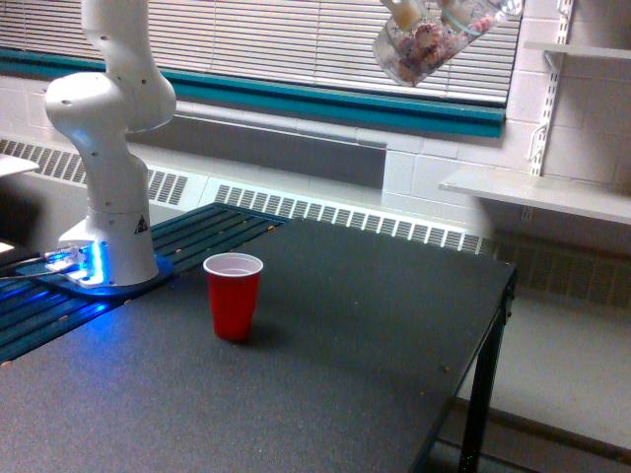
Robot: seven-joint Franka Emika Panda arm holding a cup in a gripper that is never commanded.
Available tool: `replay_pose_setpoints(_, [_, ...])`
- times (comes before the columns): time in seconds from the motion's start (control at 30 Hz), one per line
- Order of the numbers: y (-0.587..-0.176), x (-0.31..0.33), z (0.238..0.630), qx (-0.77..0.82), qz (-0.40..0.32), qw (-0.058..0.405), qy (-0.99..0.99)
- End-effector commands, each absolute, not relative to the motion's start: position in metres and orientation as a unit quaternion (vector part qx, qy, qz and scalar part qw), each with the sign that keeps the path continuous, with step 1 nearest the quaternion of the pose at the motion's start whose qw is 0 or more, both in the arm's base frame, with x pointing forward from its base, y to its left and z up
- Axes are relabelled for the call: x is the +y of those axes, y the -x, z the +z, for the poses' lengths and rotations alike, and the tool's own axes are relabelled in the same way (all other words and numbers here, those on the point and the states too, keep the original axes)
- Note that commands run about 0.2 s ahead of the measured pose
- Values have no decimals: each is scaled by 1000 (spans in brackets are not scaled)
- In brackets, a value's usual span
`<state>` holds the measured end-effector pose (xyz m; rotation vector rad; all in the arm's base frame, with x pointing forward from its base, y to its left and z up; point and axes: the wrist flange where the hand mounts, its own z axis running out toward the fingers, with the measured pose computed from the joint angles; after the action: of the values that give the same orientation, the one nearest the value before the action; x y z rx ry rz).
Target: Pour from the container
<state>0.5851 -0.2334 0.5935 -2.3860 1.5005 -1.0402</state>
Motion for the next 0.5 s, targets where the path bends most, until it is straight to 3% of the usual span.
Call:
replay_pose_setpoints(0.03, [-559, -236, 637, 499, -379, 83, 775])
replay_pose_setpoints(0.5, [-517, -213, 683, 471, -417, 97, 771])
